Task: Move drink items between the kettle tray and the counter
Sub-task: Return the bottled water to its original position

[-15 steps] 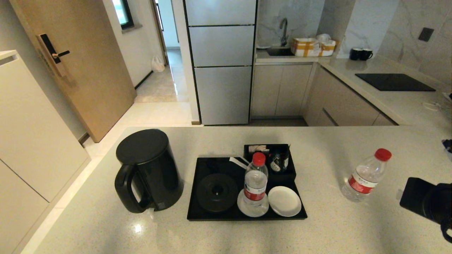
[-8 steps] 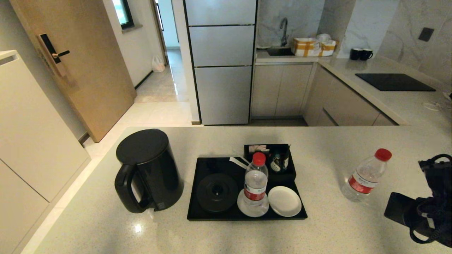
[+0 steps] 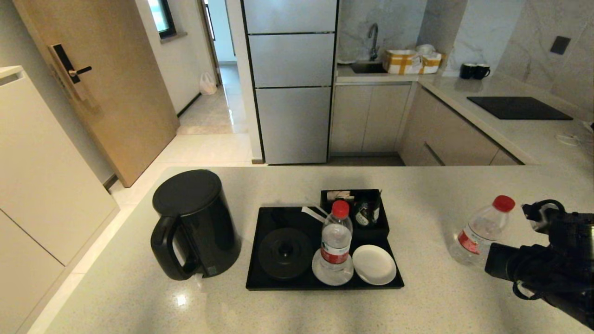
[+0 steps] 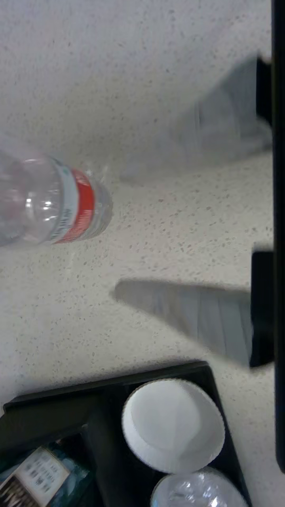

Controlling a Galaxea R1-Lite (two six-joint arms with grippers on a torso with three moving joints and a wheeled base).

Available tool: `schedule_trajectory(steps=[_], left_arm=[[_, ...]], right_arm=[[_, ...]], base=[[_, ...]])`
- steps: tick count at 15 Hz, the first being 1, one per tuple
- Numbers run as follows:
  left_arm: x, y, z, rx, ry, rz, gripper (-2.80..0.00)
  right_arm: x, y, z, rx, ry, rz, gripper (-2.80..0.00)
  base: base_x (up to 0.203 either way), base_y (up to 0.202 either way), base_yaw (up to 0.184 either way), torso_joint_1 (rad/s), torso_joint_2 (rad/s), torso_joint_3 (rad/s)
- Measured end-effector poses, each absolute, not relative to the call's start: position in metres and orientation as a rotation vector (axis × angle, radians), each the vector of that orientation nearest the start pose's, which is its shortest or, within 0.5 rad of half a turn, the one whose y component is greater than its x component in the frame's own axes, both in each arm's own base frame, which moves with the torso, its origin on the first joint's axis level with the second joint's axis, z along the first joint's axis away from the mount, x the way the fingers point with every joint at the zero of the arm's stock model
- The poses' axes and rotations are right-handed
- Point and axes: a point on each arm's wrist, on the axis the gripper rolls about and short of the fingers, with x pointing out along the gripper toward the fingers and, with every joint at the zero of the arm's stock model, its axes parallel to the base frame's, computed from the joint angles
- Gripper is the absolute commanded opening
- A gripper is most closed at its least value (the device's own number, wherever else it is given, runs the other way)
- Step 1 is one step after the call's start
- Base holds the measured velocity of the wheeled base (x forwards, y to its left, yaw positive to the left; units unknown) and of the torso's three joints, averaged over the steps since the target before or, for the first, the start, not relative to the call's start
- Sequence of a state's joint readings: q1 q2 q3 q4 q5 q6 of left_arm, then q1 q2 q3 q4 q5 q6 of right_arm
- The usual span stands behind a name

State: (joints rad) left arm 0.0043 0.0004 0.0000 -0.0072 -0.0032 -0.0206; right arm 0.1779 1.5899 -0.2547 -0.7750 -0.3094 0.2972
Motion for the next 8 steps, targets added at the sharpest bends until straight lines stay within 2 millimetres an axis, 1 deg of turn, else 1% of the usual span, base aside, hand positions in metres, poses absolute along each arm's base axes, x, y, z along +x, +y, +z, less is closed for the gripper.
schedule_trajectory(steps=[3,7,8], left_arm=[[-0.023,0.0,0.076,-0.021,-0.007,0.001,-2.8],[-0.023,0.0,0.076,-0.02,-0.007,0.001,-2.8],[-0.023,0.0,0.076,-0.021,-0.007,0.001,-2.8]], right_arm=[[0.198,0.027,0.085,0.147,0.55,-0.221,0.0],[0.205,0.02,0.085,0.161,0.533,-0.253,0.0],[0.21,0.018,0.086,0.167,0.521,-0.264,0.0]], base=[[0.0,0.0,0.0,0.0,0.0,0.0],[0.0,0.0,0.0,0.0,0.0,0.0],[0.0,0.0,0.0,0.0,0.0,0.0]])
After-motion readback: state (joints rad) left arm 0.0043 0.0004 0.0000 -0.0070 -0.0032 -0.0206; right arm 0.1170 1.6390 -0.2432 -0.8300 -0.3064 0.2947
